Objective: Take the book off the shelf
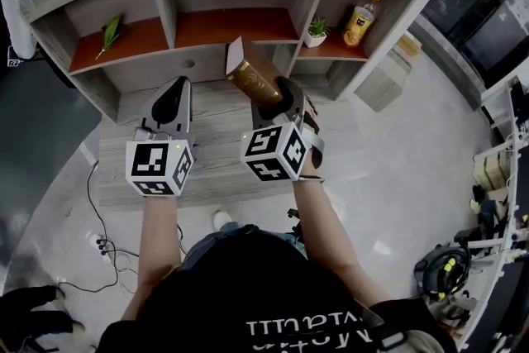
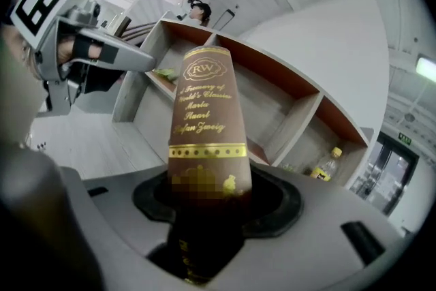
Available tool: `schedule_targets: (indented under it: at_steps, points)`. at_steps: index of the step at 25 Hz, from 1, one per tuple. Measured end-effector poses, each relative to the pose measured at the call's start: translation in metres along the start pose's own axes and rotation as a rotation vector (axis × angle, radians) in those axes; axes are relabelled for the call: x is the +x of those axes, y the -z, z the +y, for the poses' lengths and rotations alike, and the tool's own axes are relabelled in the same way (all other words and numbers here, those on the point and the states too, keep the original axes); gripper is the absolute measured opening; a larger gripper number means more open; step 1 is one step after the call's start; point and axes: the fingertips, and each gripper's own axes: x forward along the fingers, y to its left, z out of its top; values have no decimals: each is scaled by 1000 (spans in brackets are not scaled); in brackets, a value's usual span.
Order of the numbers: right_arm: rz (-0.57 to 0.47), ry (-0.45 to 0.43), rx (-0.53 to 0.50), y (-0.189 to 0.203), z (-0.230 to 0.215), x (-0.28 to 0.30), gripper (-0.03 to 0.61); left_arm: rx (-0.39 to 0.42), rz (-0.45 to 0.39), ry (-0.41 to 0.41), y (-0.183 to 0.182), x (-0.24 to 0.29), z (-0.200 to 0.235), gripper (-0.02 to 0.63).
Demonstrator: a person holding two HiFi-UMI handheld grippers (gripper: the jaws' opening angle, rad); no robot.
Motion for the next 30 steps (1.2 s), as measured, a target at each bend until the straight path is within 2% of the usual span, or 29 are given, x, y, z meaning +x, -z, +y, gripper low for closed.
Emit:
schedule_targets:
  at_steps: [3,7,14,21,26,30]
  points:
    - [8,-23,115,5,1,0,236,5,3,9,1,0,-2,11]
    - [18,-17,163,11,3,0,236,2,3,14,2,1,-2,11]
    - [8,-40,311,13,2,-4,236,4,-2,32,0,3,-8,11]
    - [-4,-101,557,13,1,-8,235,18,-5,46,-1,2,-13,11]
    - [-33,-44,648,14,-14,-13,235,25,-14,46,-5,1,-14,11]
    - [-43,-5,651,18,-26,-17,235,32,-20,49,-7,2,-16,11]
